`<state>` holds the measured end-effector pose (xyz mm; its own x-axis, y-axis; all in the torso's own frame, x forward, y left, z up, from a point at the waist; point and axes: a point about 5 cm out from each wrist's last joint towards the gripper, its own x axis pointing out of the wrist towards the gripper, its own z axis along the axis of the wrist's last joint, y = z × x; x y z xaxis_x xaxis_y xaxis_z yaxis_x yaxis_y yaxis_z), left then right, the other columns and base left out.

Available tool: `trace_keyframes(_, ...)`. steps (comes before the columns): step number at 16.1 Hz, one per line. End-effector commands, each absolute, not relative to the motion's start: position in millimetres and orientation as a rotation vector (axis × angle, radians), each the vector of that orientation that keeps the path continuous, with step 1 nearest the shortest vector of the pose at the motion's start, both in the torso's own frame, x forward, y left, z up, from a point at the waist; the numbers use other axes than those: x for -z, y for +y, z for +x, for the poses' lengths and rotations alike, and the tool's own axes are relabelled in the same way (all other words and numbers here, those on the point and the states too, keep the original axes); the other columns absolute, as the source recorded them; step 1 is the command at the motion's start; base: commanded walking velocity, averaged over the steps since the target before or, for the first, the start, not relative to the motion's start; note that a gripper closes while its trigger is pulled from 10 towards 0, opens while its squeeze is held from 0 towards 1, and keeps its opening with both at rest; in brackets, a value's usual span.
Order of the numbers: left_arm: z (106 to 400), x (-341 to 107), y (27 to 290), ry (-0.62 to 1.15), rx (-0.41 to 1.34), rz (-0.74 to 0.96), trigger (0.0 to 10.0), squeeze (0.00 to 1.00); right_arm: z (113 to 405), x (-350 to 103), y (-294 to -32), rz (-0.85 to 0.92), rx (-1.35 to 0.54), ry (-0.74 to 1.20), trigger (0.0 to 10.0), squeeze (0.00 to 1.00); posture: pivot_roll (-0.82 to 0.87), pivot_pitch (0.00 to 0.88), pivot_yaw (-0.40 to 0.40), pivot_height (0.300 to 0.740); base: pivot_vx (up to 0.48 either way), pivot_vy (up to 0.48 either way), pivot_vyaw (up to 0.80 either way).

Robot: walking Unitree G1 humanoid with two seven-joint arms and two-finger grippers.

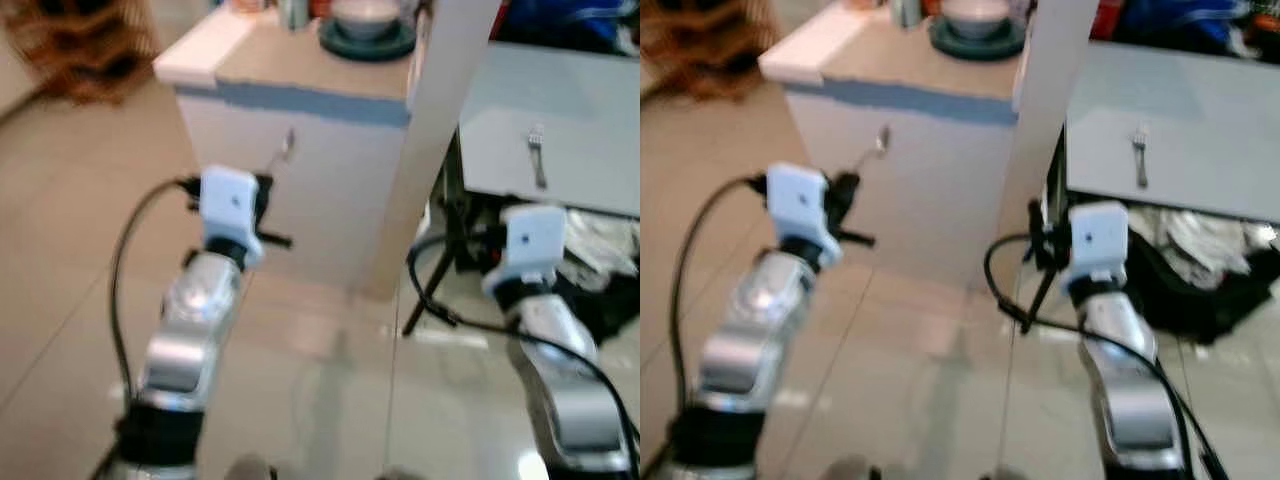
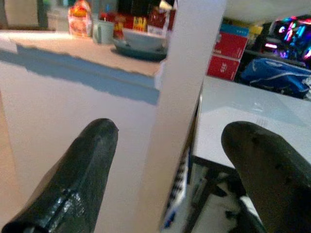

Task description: Setting the table

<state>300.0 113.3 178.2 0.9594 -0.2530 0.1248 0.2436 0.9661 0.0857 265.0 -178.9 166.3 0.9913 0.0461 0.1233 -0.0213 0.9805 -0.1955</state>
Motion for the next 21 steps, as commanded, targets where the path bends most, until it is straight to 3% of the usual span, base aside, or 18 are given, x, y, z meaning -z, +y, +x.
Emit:
trace_keyframes(1,301,-184,113,-0.159,0.252,0.089,10.0,0.0,266,-171,-180,-0.196,-0.018,-0.143,10.0,0.0,0.03,0.06,-0.01,0.74,0.0,-0.48,0.8)
trace_keyframes(7,302,-184,112,-0.157,0.258,0.089,10.0,0.0,264,-168,-188,-0.102,0.047,-0.12,10.0,0.0,0.02,0.061,-0.007,0.74,0.0,-0.48,0.2)
trace_keyframes(10,302,-184,112,-0.159,0.261,0.093,10.0,0.0,262,-166,-189,-0.069,0.057,-0.111,10.0,0.0,0.02,0.062,-0.004,0.74,0.0,-0.48,-0.8)
trace_keyframes(14,303,-187,108,-0.162,0.292,0.089,10.0,0.0,261,-164,-187,-0.056,0.074,-0.089,10.0,0.0,0.02,0.056,-0.005,0.74,0.0,0.0,-0.8)
trace_keyframes(18,303,-186,113,-0.155,0.293,0.083,10.0,0.0,261,-164,-178,-0.046,0.031,-0.093,10.0,0.0,0.02,0.053,-0.006,0.74,0.364,0.0,0.0)
trace_keyframes(21,302,-185,112,-0.155,0.3,0.074,10.0,0.0,261,-163,-180,-0.036,0.031,-0.085,10.0,0.0,0.02,0.042,-0.007,0.74,0.4,0.0,-0.8)
